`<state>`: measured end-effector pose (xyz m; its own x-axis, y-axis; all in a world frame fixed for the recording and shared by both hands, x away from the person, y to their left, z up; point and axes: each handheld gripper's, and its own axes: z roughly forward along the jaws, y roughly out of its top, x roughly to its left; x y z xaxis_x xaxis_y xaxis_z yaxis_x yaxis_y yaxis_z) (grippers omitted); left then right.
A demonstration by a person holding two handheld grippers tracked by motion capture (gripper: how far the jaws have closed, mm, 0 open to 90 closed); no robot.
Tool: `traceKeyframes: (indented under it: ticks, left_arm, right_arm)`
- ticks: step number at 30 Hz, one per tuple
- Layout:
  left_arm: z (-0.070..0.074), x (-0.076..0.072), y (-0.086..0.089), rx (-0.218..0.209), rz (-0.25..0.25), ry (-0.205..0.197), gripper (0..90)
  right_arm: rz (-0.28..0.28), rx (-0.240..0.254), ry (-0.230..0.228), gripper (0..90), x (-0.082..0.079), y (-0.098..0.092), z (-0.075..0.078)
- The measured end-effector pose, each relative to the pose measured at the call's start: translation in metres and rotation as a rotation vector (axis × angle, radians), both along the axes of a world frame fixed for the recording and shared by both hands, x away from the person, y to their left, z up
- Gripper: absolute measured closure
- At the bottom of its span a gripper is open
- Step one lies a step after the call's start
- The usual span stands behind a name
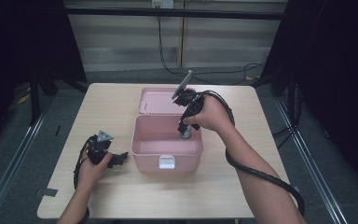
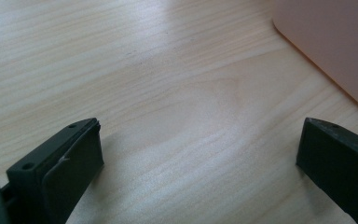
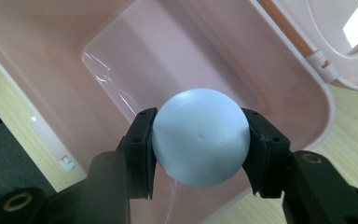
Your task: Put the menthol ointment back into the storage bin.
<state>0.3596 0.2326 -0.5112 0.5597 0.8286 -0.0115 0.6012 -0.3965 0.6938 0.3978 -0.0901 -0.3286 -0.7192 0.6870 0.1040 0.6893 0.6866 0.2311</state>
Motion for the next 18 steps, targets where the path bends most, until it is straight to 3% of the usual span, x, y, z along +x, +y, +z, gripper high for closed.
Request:
traceKeyframes:
  ticks: [9, 18]
  left_arm:
    - [0.0, 0.0, 0.0, 0.0, 0.0, 0.0, 0.0]
    - [0.0, 0.0, 0.0, 0.0, 0.0, 0.0, 0.0]
  right_arm:
    - [-0.026, 0.011, 0.003, 50.5, 0.005, 0.008, -0.011]
    - [-0.047, -0.009, 0.018, 50.6, 0.01, 0.013, -0.022]
